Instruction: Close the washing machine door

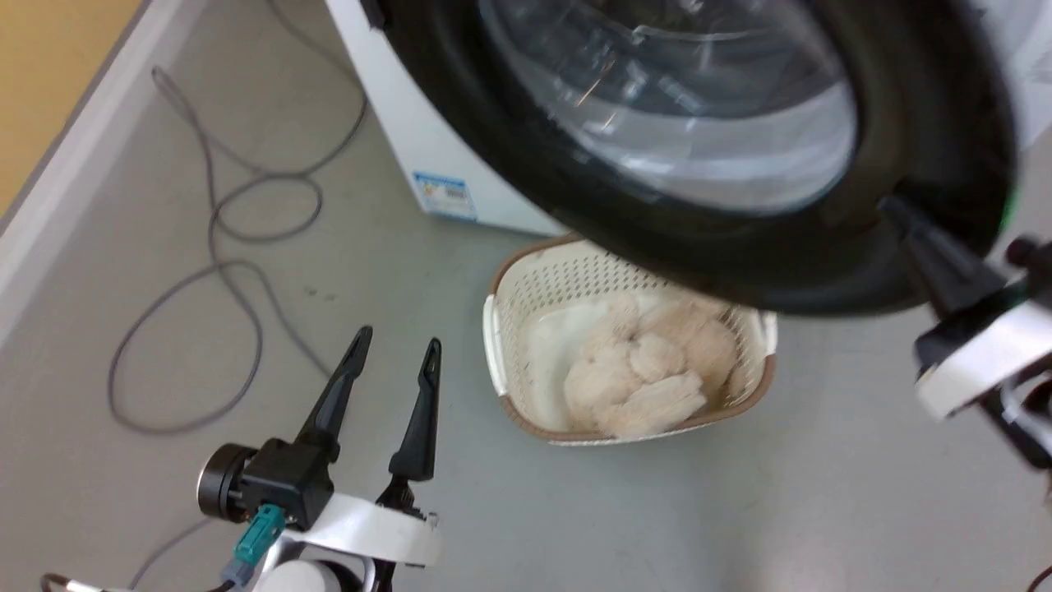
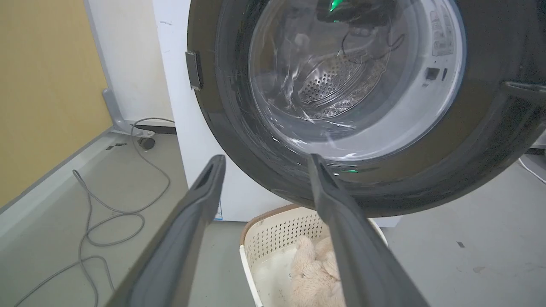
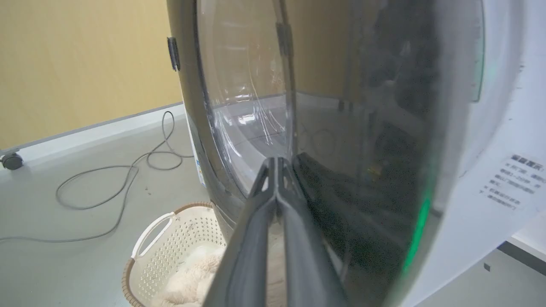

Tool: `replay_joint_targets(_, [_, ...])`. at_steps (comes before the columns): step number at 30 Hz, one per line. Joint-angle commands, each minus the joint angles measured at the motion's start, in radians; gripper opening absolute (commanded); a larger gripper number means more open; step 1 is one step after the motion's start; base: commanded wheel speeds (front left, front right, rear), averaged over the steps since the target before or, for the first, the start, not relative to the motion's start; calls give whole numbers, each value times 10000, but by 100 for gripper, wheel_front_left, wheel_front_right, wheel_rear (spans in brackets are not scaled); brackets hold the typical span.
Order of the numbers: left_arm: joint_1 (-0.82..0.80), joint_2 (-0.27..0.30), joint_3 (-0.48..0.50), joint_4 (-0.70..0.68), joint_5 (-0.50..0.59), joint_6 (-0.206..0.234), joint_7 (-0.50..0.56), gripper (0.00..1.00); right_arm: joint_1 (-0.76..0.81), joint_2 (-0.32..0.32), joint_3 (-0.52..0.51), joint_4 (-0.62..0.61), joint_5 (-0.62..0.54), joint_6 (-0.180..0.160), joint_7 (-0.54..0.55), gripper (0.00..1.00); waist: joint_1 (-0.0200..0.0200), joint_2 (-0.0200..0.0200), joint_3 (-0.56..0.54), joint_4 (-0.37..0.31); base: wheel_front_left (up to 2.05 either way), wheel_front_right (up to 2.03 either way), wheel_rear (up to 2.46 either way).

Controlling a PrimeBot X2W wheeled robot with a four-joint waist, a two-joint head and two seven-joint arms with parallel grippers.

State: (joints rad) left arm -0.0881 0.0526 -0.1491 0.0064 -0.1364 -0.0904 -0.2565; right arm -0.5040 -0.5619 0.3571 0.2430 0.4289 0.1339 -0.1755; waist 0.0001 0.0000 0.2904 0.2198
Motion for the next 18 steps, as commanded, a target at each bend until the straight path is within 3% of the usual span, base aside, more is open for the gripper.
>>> replay_joint_targets(1, [-251,-17,-61,-75,-81,72,-53,100,-508,-215,-162,348,239,-32,93,0,-1,0,411,284,0,0,0])
replay_joint_targets(18, [-1085,-23,-123,-247,-441,411,-53,100,-3496,-289,-1039,2774,753,-32,708,0,-1,0,1441,624,0,0,0])
